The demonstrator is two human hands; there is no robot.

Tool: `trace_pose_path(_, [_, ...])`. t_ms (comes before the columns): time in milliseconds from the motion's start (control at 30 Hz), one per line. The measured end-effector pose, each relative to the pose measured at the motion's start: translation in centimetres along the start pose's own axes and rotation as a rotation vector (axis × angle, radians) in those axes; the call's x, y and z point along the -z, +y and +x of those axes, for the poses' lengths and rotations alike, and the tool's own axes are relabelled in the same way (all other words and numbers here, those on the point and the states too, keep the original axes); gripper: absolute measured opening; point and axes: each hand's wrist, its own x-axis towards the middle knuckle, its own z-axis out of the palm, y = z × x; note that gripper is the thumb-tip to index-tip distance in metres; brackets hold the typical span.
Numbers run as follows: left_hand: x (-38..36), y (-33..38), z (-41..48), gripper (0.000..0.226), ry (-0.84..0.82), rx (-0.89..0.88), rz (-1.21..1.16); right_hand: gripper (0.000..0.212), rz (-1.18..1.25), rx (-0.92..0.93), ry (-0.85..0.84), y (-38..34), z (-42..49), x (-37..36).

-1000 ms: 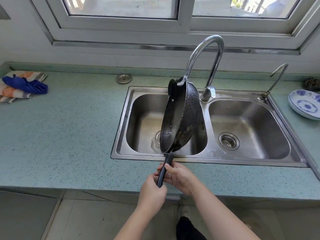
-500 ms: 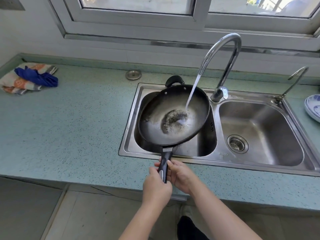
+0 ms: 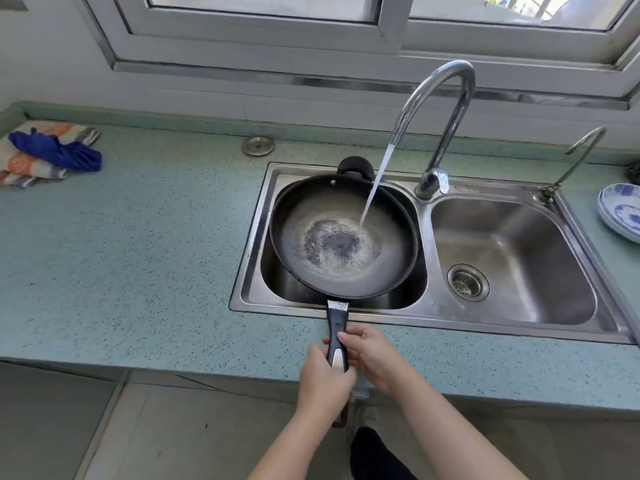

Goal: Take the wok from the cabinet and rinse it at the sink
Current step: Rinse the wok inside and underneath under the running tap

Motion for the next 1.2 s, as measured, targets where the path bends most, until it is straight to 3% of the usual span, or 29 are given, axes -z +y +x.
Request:
trace_pose_path(333, [0.3, -2.3, -0.3, 0.024, -0.196, 0.060, -0.439, 0.017, -0.383, -0.009, 0.192, -0.1, -0.1, -0.1])
trace_pose_path(400, [0.1, -2.5, -0.5, 0.019, -0.224, 0.032, -0.424, 0.027, -0.458, -0.022, 0.221, 0.0, 0.4, -0.3])
trace_pose_path(633, [-0.4, -2.4, -1.3, 0.008, -0.068, -0.108, -0.238, 0.032, -0.819, 0.016, 0.366, -0.2, 0.1, -2.6])
trace_pose_path(800, [0.2, -2.5, -1.6, 0.012, 0.010, -0.125, -0.050, 0.023, -0.688, 0.076, 0.328, 0.3, 0.1, -3.0])
trace_pose_path(867, [0.5, -2.4, -1.6, 0.025, 0.037, -0.150, 0.047, 0.020, -0.565, 0.088, 0.311, 0.3, 0.0, -3.3])
trace_pose_path(1000, [1.3, -2.0, -1.8, 0.037, 0.096, -0.174, 0.189, 0.028, -0.324, 0.077, 0.222, 0.1, 0.4, -3.7])
trace_pose_path(1100, [2.2, -1.1, -2.1, 0.025, 0.059, -0.111, 0.005, 0.026, -0.247, 0.102, 0.168, -0.1, 0.2, -4.0])
trace_pose_path(1200, [2.7, -1.0, -2.5, 0.020, -0.077, -0.018, -0.387, 0.030, -0.253, 0.108, 0.149, -0.3, 0.0, -3.7])
